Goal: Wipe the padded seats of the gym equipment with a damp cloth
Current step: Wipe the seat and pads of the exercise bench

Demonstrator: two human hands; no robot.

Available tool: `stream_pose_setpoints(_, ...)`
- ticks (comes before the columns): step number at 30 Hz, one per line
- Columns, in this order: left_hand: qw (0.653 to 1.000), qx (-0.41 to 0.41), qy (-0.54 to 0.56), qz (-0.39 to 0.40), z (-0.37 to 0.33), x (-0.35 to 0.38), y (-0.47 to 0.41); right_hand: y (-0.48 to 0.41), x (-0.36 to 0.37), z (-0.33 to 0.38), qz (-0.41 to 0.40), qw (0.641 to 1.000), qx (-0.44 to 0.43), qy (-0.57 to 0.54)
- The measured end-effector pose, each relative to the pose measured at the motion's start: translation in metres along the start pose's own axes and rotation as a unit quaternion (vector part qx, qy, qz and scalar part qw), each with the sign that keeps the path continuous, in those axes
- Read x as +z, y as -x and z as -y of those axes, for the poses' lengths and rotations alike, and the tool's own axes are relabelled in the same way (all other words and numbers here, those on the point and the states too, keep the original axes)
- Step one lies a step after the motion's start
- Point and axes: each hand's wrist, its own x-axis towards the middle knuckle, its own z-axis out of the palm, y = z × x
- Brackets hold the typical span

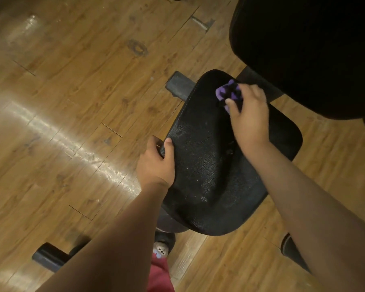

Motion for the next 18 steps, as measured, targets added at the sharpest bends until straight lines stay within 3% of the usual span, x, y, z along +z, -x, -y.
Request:
stream_pose_setpoints(5, 1.000, -0.004, -0.011, 0.005, -0.005, -0.001, 0.000, 0.078, 0.009, 0.024, 0.084, 0.985, -0.148, -0.013)
stream_pose_setpoints(8, 1.000, -0.005, -0.008, 0.008, -0.006, -0.001, 0.001, 0.082, 0.003, 0.007, 0.117, 0.976, -0.183, -0.011)
stream_pose_setpoints(12, 1.000, 0.003, -0.004, -0.001, -0.003, 0.001, 0.001, 0.040, -0.016, -0.036, 0.043, 0.998, -0.046, -0.003)
stream_pose_setpoints(18, 1.000, 0.018, 0.002, -0.009, 0.000, 0.002, 0.000, 0.027, -0.032, -0.077, -0.020, 0.994, 0.109, 0.001)
